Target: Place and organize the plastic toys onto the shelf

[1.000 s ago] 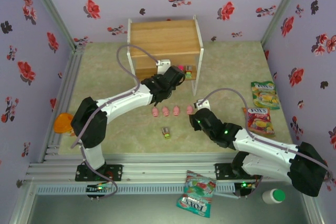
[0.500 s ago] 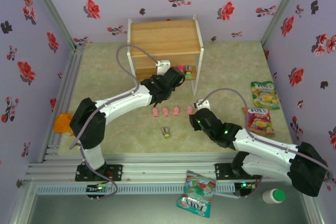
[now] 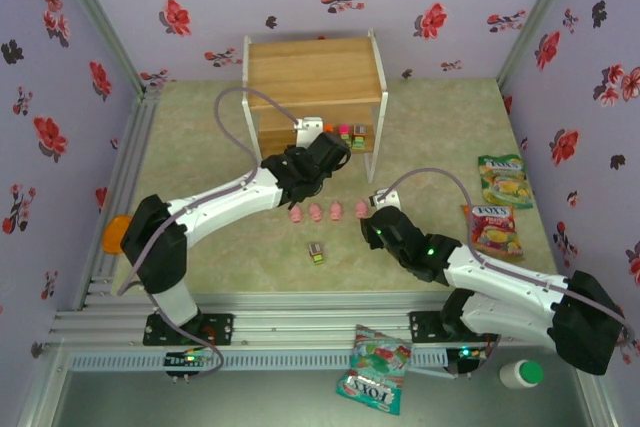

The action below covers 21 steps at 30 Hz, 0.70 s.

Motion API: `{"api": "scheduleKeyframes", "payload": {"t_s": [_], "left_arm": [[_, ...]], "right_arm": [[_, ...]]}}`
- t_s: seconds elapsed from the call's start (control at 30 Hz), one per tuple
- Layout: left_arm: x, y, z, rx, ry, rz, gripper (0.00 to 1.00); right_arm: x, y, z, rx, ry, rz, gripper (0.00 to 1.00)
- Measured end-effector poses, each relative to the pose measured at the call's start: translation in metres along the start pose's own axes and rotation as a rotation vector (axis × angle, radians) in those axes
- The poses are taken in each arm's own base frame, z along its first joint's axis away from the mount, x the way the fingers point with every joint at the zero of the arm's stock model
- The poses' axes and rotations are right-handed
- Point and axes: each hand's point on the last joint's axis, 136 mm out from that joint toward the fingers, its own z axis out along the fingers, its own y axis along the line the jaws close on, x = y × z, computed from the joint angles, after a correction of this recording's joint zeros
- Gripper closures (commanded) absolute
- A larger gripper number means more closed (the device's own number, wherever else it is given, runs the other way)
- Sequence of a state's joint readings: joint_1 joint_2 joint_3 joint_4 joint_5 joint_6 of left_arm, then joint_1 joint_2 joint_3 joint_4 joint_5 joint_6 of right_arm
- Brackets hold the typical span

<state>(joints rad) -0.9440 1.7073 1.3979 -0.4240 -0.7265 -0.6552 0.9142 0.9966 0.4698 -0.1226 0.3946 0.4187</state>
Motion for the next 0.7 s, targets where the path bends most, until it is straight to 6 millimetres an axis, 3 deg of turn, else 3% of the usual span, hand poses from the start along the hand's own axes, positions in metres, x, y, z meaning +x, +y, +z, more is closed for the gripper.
{"api": "scheduleKeyframes", "payload": {"t_s": [0.37, 0.6, 0.7], "left_arm": [[0.008, 0.007, -0.015, 0.010, 0.002, 0.003, 0.52], [0.031, -0.009, -0.041, 0.060, 0.024, 0.017, 0.52], [0.047, -0.017, -0.052, 0.081, 0.047, 0.029, 0.46]], "right_arm": [[-0.003, 0.000, -0.002, -0.005, -0.011, 0.005, 0.63], [-0.003, 0.000, -0.003, -0.006, -0.013, 0.006, 0.56], [-0.003, 0.000, -0.003, -0.006, -0.014, 0.006, 0.53]]}}
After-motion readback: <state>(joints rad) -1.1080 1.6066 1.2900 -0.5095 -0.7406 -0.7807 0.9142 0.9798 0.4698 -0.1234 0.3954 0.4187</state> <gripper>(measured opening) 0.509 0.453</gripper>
